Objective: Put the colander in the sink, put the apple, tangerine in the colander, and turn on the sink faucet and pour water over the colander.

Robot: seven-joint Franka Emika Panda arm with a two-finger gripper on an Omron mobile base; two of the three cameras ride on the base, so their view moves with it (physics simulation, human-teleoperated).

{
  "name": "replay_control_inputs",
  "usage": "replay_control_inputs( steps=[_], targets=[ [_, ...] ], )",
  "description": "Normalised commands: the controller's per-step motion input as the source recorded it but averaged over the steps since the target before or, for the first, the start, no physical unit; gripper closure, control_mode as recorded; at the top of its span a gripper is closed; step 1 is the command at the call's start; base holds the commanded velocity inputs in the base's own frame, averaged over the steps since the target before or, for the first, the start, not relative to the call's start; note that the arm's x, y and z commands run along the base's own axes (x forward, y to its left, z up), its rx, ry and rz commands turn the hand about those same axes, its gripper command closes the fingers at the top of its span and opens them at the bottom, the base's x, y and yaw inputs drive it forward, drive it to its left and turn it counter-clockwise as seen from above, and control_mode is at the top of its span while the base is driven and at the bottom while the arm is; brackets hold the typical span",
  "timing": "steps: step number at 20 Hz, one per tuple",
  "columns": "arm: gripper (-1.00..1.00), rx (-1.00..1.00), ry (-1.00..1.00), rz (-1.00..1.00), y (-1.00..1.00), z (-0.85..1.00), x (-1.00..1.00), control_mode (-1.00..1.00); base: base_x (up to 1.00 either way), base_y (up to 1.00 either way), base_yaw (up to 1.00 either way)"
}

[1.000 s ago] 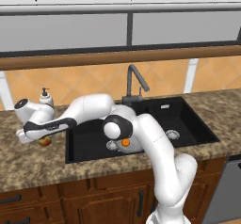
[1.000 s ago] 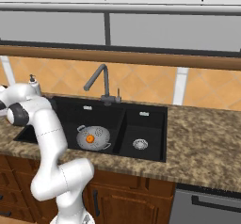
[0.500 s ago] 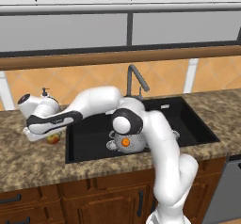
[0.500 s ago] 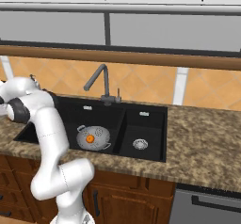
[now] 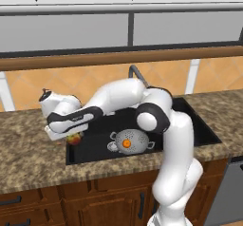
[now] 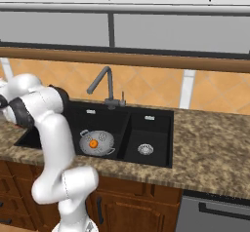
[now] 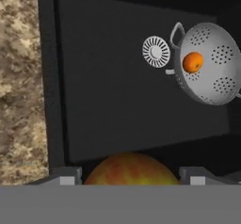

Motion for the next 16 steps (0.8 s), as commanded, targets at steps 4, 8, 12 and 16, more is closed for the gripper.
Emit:
replay_control_inputs(
  steps=[4, 8, 12, 16],
  targets=[
    [1.00, 0.05, 0.00, -0.14, -0.99, 0.24, 0.19, -1.00, 0.00, 0.00, 0.00],
    [1.00, 0.05, 0.00, -0.13, -1.00, 0.10, 0.20, -1.00, 0.00, 0.00, 0.00],
    [1.00, 0.03, 0.00, -0.13, -1.00, 0.00, 0.07, -1.00, 0.00, 0.00, 0.00],
    [1.00, 0.02, -0.02, -0.08, -0.97, -0.12, 0.00, -1.00, 0.00, 0.00, 0.00]
  ],
)
